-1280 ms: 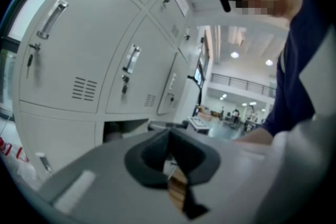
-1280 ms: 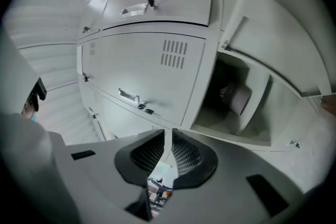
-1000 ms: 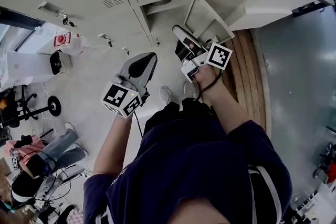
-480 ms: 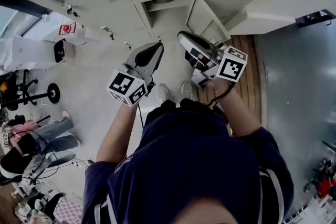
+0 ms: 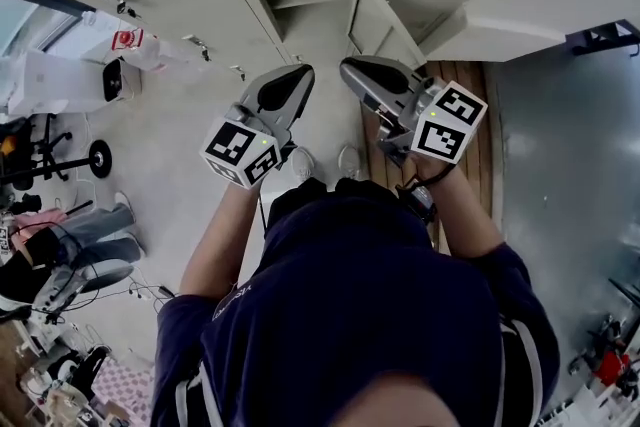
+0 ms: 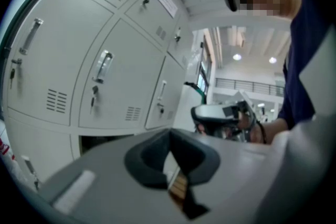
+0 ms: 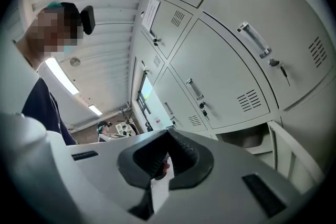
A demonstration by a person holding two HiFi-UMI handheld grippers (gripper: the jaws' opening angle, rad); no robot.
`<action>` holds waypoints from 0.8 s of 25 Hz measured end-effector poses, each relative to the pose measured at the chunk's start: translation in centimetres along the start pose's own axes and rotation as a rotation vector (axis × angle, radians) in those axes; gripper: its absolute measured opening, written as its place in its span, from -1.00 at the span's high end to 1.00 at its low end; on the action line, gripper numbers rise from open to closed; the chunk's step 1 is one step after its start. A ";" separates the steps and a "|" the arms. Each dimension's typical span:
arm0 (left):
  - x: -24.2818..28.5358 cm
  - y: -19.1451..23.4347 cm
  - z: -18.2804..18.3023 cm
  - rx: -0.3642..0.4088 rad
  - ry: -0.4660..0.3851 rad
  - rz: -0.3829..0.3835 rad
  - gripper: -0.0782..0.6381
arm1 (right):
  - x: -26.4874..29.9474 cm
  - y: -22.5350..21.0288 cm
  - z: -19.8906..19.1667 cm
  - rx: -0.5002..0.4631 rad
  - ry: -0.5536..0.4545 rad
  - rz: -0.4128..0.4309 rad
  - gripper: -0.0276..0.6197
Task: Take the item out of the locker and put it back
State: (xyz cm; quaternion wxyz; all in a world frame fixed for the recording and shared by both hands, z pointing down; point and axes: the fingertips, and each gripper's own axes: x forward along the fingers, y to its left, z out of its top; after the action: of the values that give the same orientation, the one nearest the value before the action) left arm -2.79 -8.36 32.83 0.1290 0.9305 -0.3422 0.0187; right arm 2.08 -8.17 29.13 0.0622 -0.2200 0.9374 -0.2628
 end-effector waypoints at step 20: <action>1.7 -2.9 0.6 0.030 0.007 0.019 0.77 | -3.8 -1.1 -0.5 -0.065 0.042 -0.017 0.89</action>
State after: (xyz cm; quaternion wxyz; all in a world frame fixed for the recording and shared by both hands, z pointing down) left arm 0.33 -7.45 31.83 0.1160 0.9290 -0.3503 0.0286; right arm 5.78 -7.07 30.10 0.0329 -0.2244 0.9446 -0.2375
